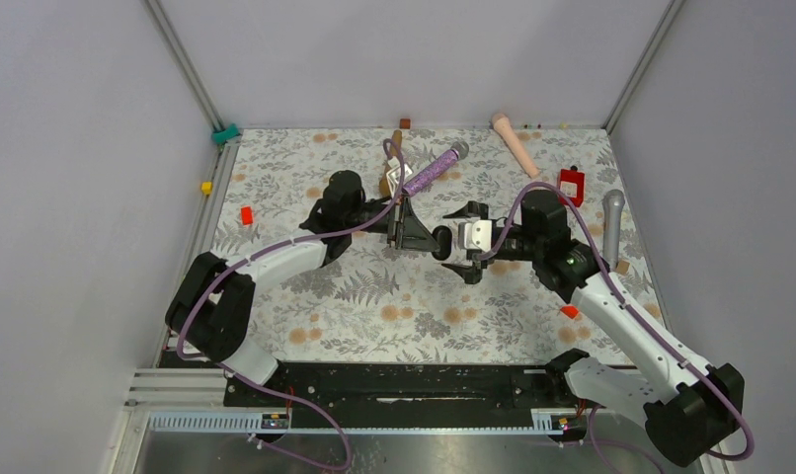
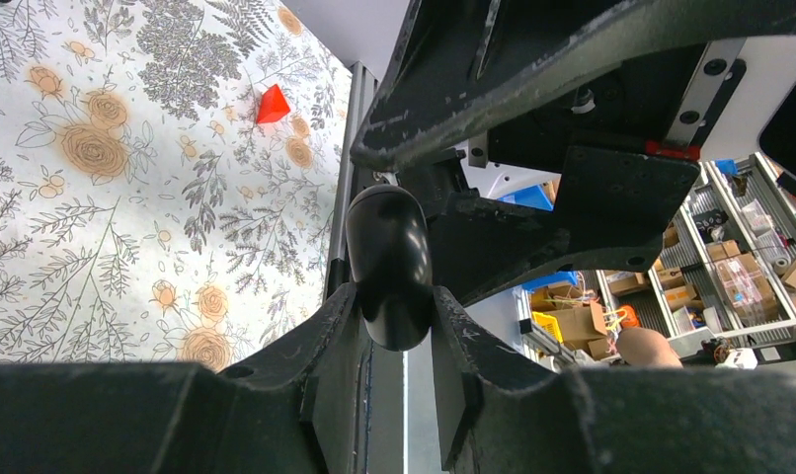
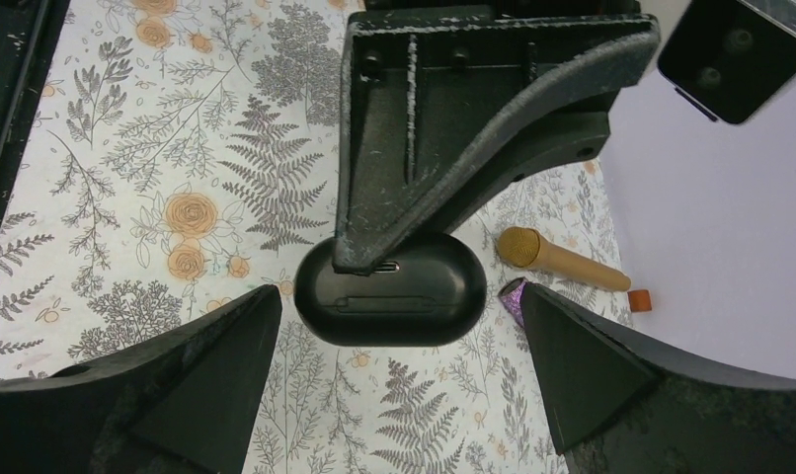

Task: Insert the wireless bluetooth earbuds into the charging case
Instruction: Adjust the charging case.

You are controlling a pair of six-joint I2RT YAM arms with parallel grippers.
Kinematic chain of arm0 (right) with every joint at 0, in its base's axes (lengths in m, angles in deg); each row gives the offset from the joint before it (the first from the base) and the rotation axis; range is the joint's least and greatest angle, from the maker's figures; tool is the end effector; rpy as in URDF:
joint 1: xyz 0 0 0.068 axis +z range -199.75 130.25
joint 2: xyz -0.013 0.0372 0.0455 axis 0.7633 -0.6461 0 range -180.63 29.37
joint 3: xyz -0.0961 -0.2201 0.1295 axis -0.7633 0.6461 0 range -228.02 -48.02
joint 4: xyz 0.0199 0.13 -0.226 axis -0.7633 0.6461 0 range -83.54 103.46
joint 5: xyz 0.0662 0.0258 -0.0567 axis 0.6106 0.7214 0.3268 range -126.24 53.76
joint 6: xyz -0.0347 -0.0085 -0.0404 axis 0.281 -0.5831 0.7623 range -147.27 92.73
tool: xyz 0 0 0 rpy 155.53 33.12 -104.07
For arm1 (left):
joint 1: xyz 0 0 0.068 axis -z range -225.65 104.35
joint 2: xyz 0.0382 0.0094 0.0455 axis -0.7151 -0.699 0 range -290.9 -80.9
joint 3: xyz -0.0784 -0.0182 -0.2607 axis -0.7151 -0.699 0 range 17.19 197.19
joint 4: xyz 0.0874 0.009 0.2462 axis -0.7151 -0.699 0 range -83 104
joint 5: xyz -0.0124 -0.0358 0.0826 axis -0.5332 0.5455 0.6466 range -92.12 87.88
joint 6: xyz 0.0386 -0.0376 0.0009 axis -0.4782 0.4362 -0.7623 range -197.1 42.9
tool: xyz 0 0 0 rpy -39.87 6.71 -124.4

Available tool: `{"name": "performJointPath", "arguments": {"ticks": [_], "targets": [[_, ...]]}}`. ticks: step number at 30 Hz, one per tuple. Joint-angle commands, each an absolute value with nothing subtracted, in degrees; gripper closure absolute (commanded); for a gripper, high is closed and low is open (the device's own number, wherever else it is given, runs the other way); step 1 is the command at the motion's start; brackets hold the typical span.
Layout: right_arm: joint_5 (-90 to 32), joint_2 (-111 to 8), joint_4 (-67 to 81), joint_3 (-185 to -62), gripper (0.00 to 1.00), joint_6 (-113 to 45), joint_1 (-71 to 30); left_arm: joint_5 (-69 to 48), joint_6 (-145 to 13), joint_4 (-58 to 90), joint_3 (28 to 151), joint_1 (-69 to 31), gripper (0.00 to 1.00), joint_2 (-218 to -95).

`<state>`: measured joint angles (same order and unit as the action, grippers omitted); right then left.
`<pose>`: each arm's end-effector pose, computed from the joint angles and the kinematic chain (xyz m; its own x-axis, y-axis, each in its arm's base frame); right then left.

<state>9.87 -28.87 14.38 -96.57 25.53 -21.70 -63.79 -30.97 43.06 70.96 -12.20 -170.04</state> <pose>0.1880 0.1293 0.3261 0.5811 -0.3160 -0.7500 -0.7763 0.0614 -0.6273 0.2671 -0.2140 0.2747 -0.7783 0.1041 -0.6192 0.6212 -0.0161 -0.7835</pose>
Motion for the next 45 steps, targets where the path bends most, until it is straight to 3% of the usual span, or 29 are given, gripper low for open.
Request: {"name": "performJointPath", "arguments": {"ticks": [1, 6, 12, 18, 28, 30, 35, 38, 45], "targets": [[9.84, -28.72, 14.04, -96.89, 0.01, 28.11, -20.09, -65.12, -30.74, 44.37, 73.96, -11.98, 1.00, -170.07], [8.58, -28.81, 14.07, -96.39, 0.01, 29.14, -19.46, -65.21, -30.77, 44.39, 73.88, -11.90, 1.00, -170.09], [6.84, -28.57, 13.89, -95.79, 0.13, 30.12, -19.18, -65.33, -30.56, 44.45, 73.96, -11.92, 1.00, -170.06], [5.78, -28.29, 12.50, -94.83, 0.18, 30.44, -18.73, -65.66, -30.43, 44.58, 74.05, -11.92, 1.00, -170.12], [6.14, -28.21, 13.15, -95.60, 0.41, 29.36, -17.73, -65.58, -30.25, 44.58, 74.27, -11.92, 1.00, -170.98], [6.12, -28.34, 13.63, -95.90, 0.45, 29.07, -17.67, -65.53, -30.33, 44.57, 74.23, -11.90, 0.90, -170.87], [6.58, -28.37, 14.88, -97.18, 0.49, 26.10, -17.67, -65.28, -31.38, 44.64, 73.82, -12.13, 0.25, -169.32], [7.40, -28.75, 16.64, -98.84, 0.50, 23.04, -17.67, -65.25, -32.45, 45.00, 73.20, -12.77, 0.04, -167.47], [10.55, -30.29, 23.86, -105.44, 0.50, 12.03, -17.73, -69.74, -39.82, 48.15, 72.69, -20.22, 0.01, -160.57]]}}
